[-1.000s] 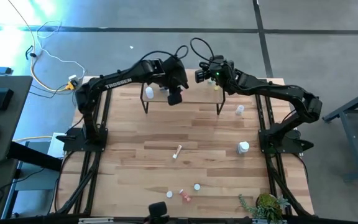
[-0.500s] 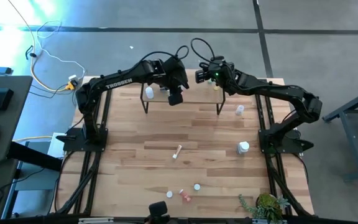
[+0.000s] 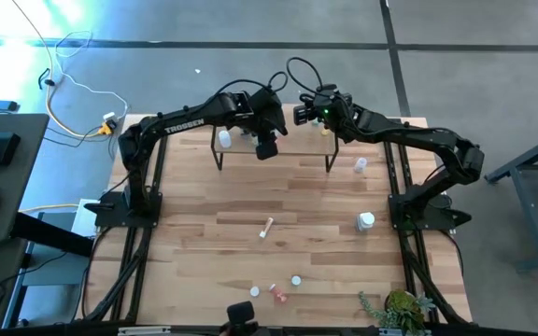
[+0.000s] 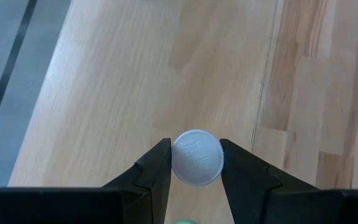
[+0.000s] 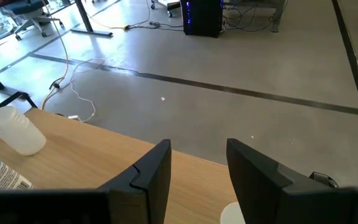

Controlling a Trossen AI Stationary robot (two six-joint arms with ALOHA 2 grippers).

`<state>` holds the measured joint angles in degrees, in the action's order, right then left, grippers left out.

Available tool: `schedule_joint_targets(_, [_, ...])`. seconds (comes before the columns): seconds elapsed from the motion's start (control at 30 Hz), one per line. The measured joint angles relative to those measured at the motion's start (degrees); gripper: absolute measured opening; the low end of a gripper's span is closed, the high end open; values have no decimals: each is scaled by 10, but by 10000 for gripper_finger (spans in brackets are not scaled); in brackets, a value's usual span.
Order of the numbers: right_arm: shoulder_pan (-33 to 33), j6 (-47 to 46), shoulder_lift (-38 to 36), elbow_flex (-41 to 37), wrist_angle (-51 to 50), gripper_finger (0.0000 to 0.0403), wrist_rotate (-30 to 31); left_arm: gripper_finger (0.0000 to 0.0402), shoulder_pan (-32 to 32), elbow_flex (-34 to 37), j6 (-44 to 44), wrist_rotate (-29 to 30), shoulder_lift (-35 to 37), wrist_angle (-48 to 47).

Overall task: Pick and place medicine bottles onto shelf by color
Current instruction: Put the left orange pill bottle on the shelf

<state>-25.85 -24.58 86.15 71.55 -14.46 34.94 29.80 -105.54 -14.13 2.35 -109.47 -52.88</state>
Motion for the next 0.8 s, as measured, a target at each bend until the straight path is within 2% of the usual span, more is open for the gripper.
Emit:
schedule_joint_targets(0.43, [0, 2, 0, 0, 0, 147, 0, 116, 0, 0, -10, 0, 0, 0])
schedule_joint_targets(0.8, [0, 2, 0, 0, 0, 147, 0, 149, 0, 0, -11, 0, 0, 0])
